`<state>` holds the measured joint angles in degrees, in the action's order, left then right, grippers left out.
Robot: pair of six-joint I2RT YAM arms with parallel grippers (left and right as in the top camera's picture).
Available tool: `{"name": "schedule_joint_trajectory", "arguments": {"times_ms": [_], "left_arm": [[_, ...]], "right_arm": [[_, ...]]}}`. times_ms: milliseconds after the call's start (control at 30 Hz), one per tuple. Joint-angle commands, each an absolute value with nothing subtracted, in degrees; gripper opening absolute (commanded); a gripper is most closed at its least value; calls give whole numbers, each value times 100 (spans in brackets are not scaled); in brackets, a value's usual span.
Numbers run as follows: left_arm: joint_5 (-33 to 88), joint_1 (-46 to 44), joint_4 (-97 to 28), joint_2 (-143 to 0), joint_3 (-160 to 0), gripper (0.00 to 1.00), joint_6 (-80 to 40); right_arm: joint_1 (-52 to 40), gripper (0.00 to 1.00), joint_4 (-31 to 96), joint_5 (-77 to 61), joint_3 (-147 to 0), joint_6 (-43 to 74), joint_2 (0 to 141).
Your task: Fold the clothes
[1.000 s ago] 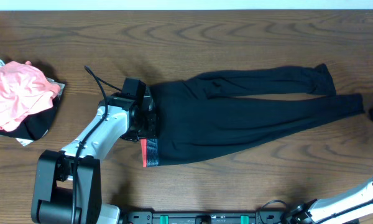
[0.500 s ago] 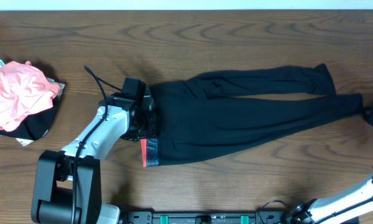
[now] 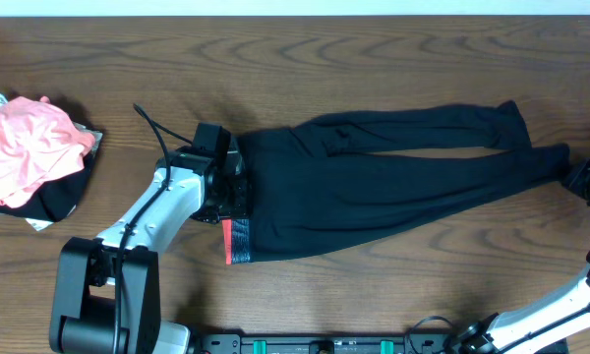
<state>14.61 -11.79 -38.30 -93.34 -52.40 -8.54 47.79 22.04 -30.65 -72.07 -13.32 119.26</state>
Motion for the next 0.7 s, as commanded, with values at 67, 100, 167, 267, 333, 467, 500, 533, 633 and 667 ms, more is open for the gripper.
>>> {"name": "schedule_joint_trajectory", "arguments": {"times_ms": [67,100,167,267,333,467,500,533,633,667], "left_arm": [[1406,-1188,-3820,-9400,-5181,55,-819],[1406,-1188,-3806,-9400,-5181,55,-819],[1406,-1188,-3789,-9400,-5181,55,-819],[1406,-1188,-3776,-9400,-5181,55,-819],[1406,-1188,-3767,-9400,-5181,55,-819],[1406,-1188,-3719,-9400,-5181,56,-819],[1406,-1188,-3708,-9400,-5181,56,-819],[1406,-1188,-3708,-9400,-5181,56,-819],[1406,-1188,-3715,-9400,-5181,55,-819],[1406,-1188,-3715,-9400,-5181,55,-819]], "right_arm": [[4987,1,2783,-1986,-7146,-937,12171],[5043,2,2882,-1916,-7146,-856,12160],[5201,2,3098,-1772,-7146,-666,12136],[5489,2,3496,-1334,-7146,-185,12101],[5701,3,3743,-1192,-7146,-1,12099],[6031,10,4066,-1199,-7146,45,12099],[6095,10,4154,-1199,-7146,95,12101],[6143,10,4226,-1199,-7146,161,12101],[6250,11,4344,-1225,-7146,276,12101],[6261,11,4370,-1223,-7146,276,12101]]}}
